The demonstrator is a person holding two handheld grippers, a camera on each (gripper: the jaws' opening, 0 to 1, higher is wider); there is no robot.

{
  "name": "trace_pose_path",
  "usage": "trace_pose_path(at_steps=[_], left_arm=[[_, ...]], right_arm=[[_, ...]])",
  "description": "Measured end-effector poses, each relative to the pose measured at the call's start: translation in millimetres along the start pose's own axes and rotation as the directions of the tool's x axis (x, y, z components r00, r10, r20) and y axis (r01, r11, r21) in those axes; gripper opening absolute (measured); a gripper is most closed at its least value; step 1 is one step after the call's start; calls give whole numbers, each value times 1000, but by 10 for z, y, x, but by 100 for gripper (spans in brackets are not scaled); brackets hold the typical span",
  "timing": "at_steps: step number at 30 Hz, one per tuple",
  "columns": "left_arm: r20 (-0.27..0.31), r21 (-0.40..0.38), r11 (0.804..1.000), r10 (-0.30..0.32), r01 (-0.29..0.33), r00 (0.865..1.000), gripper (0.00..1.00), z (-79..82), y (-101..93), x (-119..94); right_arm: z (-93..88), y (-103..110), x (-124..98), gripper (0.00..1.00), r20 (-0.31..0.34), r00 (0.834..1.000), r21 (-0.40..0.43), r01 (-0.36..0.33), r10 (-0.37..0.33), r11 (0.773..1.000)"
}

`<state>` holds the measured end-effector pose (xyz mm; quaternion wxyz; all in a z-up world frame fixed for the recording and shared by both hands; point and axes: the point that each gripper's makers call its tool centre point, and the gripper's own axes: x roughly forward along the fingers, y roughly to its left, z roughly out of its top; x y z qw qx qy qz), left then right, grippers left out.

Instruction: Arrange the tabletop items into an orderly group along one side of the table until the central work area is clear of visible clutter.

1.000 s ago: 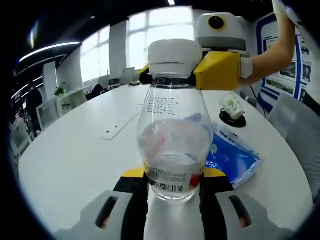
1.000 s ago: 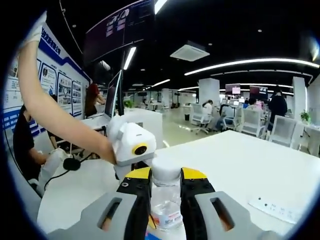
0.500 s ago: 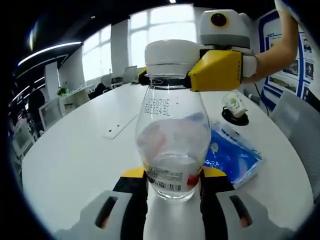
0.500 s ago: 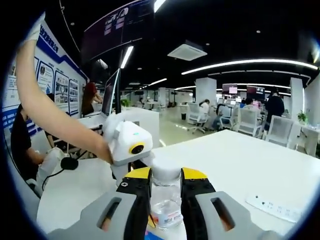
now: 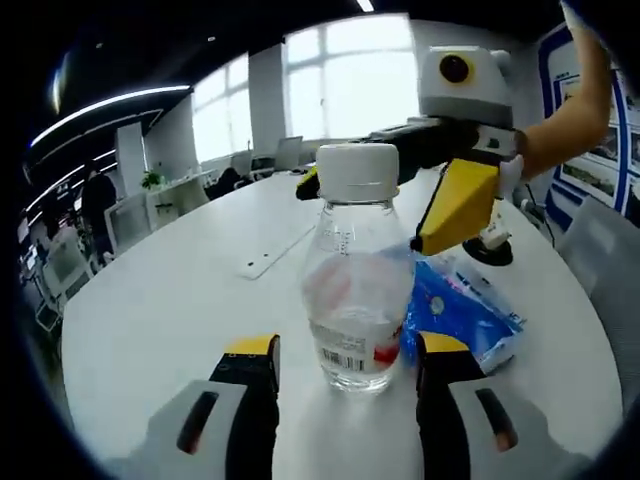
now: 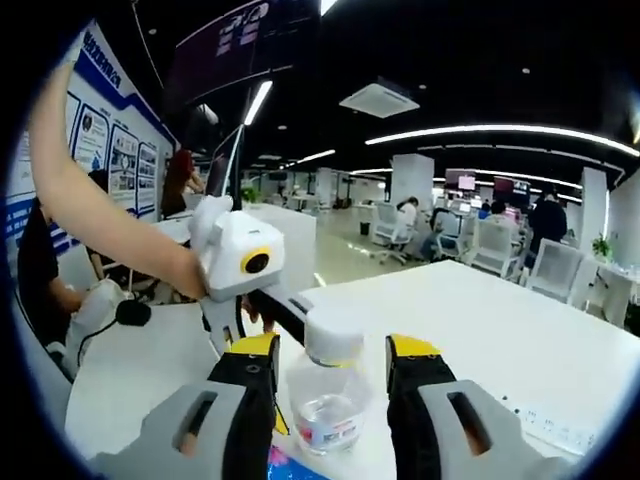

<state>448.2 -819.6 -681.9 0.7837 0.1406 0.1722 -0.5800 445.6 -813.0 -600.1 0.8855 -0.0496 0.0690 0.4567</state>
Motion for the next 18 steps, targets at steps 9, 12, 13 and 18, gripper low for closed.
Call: trace_pose_path(at_steps=[9, 12, 13, 18], left_arm=[[-35, -98, 994, 42, -45, 999, 65, -112, -222, -193], [-23, -174, 982, 69, -72, 997, 76, -125, -318, -285], [-8, -183, 979, 88, -88, 996, 76, -118, -332, -316], [54, -269, 949, 184, -163, 981, 81, -98, -508, -468]], right_arm=[[198, -122, -241, 64, 63, 996, 73, 53, -58, 996], [306, -40, -457, 65, 74, 996, 71, 48, -53, 996], [311, -30, -517, 65, 74, 996, 68, 51, -56, 996], [291, -8, -768, 67, 55, 996, 63, 66, -69, 996]])
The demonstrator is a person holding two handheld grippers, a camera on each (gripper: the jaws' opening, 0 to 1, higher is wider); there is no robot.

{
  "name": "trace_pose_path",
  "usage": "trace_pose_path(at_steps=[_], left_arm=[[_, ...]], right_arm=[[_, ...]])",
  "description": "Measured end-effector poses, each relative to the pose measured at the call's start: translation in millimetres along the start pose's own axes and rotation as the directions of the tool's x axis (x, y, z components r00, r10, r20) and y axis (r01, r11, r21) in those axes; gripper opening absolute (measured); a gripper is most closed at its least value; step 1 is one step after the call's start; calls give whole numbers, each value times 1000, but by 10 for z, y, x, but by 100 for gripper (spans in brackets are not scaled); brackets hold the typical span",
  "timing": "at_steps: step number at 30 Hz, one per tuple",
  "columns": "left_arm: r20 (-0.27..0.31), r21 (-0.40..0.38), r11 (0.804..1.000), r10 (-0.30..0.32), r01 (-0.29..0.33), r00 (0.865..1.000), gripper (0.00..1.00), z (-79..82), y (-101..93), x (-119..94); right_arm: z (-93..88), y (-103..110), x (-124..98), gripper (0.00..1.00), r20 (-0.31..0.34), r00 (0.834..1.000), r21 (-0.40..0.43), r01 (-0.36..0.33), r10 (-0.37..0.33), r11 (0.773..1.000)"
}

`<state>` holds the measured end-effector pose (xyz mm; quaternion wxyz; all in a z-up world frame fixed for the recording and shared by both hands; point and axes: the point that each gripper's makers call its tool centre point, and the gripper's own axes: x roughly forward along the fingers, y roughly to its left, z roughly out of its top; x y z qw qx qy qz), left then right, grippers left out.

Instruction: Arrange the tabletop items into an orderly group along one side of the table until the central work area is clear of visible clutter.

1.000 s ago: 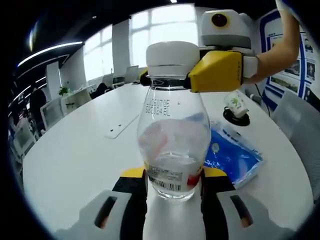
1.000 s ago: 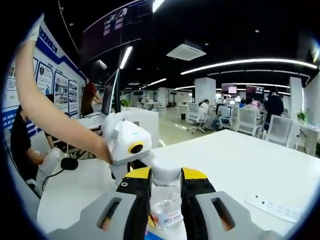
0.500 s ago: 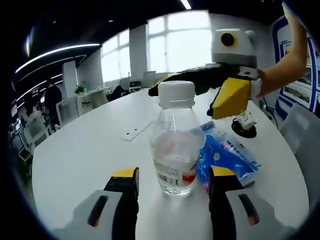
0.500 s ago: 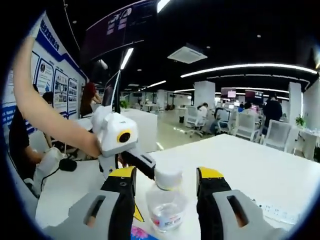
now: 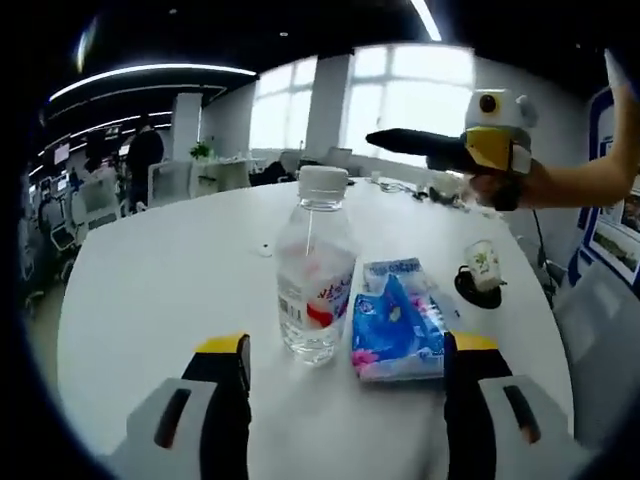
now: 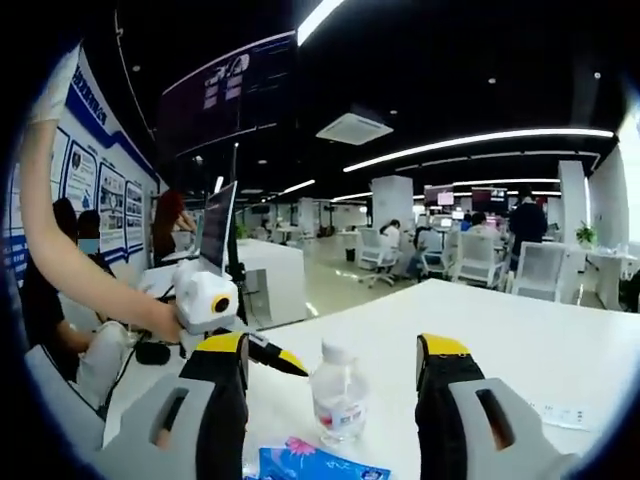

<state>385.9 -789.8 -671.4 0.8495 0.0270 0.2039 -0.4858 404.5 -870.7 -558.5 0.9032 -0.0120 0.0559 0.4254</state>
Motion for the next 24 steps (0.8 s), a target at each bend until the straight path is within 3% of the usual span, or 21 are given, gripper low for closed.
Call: trace_pose_path(at_steps=[2, 6, 16, 24], left_arm=[[9, -11, 999, 30, -30, 1000, 85, 10, -53, -52], [38, -20, 996, 84, -83, 996, 99, 114, -237, -138], [63, -9, 989, 147, -146, 987, 99, 405, -583, -335], [42, -10, 984, 176, -176, 984, 99, 447, -766, -459]], right_arm=[[21, -5, -62, 70, -4, 1000, 4, 5, -5, 1000], [72, 62, -241, 85, -18, 1000, 63, 17, -16, 998], [94, 233, -765, 97, -61, 997, 107, 52, -46, 993], [66, 286, -1134, 97, -82, 994, 109, 76, -67, 991]])
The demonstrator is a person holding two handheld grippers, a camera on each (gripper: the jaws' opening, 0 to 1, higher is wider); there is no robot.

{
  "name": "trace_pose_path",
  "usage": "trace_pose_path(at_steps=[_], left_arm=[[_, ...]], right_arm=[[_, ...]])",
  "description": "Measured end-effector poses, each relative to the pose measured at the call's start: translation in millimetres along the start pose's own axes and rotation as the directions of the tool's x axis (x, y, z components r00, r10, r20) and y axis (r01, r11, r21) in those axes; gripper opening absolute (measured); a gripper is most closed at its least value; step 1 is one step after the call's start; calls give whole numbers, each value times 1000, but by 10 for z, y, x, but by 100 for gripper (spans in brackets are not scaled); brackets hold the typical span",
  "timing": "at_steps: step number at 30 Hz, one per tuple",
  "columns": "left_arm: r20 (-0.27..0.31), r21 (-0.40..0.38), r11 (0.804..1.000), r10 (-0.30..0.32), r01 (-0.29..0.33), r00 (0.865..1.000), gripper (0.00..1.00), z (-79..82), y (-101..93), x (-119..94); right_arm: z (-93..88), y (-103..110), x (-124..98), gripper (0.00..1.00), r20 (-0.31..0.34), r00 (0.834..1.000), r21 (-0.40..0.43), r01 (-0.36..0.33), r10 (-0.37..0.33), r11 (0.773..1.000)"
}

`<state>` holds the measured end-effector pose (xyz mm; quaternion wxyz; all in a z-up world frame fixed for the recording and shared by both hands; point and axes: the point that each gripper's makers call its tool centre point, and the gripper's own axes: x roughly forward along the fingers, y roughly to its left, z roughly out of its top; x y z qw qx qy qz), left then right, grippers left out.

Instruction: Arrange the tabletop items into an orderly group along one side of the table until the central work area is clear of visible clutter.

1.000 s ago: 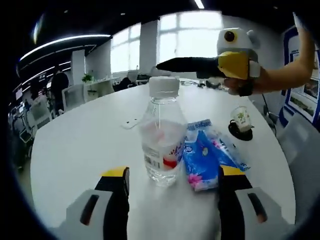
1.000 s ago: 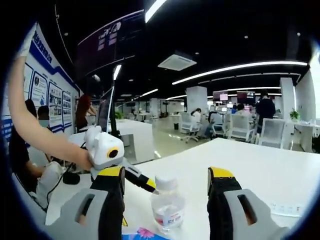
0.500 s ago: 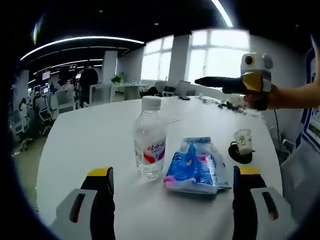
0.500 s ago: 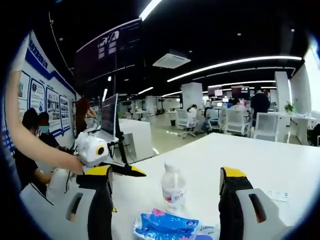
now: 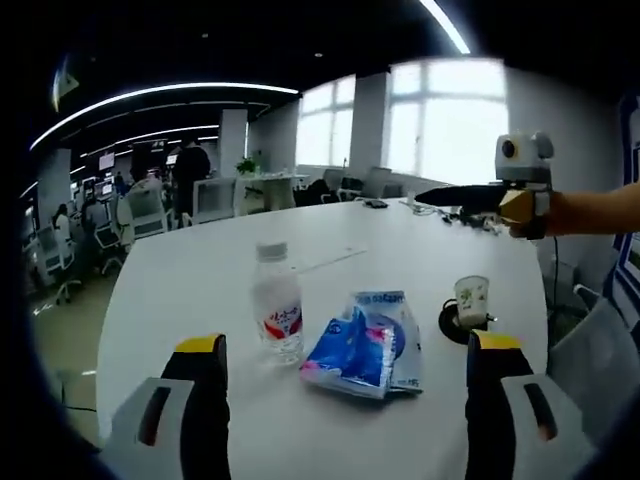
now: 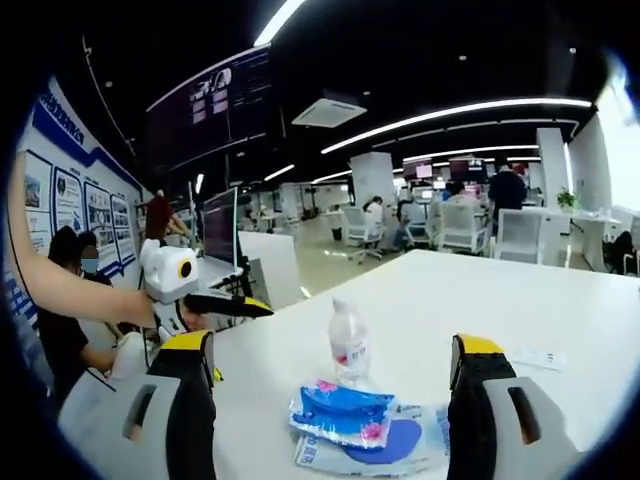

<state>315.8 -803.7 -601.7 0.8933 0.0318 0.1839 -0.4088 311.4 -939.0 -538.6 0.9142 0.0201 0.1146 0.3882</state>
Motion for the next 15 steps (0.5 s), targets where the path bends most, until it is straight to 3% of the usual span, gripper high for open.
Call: trace_pose_path(at_steps=[6, 15], left_arm=[[-46, -1, 1000, 9, -9, 999, 99, -37, -93, -88], [-61, -2, 1000, -6, 6, 998, 99, -81, -156, -91]], right_arm=[[-56, -5, -290, 96, -5, 1000, 9, 28, -28, 1000], [-166, -68, -660, 95, -23, 994, 23, 104, -103, 994]])
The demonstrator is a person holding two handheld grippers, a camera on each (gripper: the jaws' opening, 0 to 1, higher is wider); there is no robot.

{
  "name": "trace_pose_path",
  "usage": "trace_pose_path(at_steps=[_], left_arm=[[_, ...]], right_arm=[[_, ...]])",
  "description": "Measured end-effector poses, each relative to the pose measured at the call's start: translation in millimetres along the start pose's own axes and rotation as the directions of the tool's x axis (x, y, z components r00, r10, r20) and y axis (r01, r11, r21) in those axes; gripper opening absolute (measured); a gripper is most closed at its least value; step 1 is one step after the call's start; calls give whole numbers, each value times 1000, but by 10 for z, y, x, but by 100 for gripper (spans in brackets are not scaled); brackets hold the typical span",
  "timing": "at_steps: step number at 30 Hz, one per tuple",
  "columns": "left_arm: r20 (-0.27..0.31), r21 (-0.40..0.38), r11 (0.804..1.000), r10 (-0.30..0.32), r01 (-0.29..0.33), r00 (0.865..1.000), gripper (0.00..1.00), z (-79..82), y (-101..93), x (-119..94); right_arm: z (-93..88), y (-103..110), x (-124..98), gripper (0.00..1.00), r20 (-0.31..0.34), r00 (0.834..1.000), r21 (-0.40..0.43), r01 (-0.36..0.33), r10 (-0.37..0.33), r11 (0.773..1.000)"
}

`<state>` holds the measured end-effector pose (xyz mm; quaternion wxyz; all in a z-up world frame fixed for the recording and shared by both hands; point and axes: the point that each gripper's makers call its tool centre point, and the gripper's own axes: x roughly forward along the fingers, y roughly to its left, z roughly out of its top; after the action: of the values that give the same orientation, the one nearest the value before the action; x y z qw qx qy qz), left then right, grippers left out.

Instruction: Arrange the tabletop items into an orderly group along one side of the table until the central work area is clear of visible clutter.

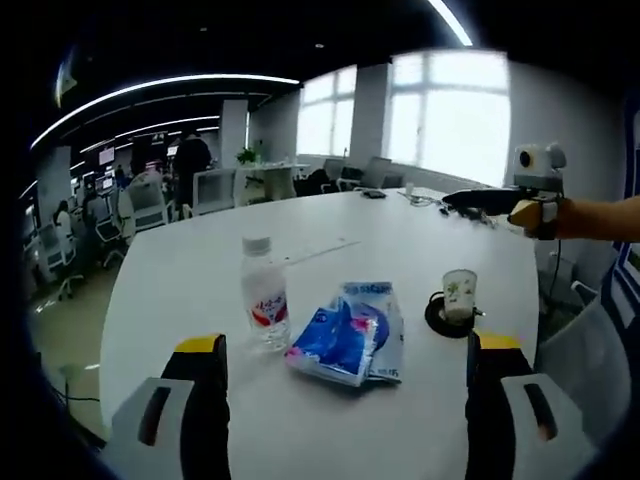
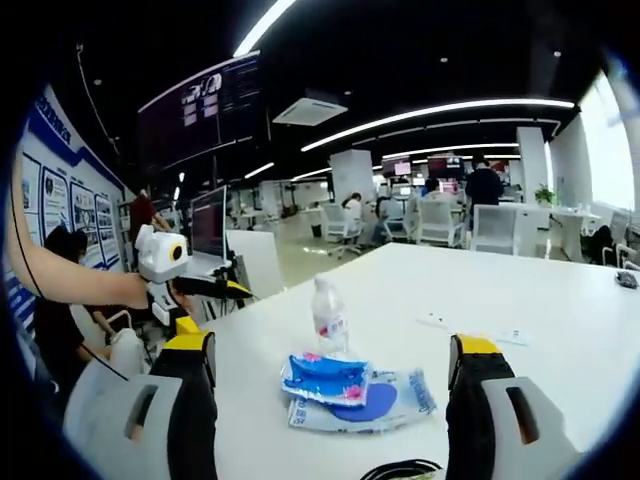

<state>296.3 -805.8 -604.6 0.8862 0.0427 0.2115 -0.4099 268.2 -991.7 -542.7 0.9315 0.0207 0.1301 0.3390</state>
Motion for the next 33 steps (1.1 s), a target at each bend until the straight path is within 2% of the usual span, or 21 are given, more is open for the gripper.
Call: trace_pose_path(at_steps=[10, 21, 24, 29, 31, 33], left_arm=[[-46, 12, 999, -37, 37, 998, 99, -84, -56, 35], [-42, -66, 996, -58, 55, 997, 97, -250, -24, 54], [-30, -93, 995, -37, 34, 999, 95, -236, -15, 54], [-33, -157, 988, 6, -11, 999, 89, -277, -9, 107], [-34, -183, 981, 60, -65, 998, 86, -309, 16, 85], [-22, -222, 969, 105, -107, 994, 84, -321, 46, 64]], right_arm=[[-2, 33, -61, 91, -10, 999, -7, 32, -32, 999], [-109, 35, -21, 84, -61, 996, -23, 65, -66, 998], [-79, -32, 15, 81, -60, 996, -10, 68, -69, 998], [-85, -187, 195, 61, -69, 996, 38, 66, -63, 997], [-146, -233, 305, 58, -98, 994, 77, 59, -51, 995], [-157, -265, 408, 58, -104, 994, 82, 49, -40, 995]])
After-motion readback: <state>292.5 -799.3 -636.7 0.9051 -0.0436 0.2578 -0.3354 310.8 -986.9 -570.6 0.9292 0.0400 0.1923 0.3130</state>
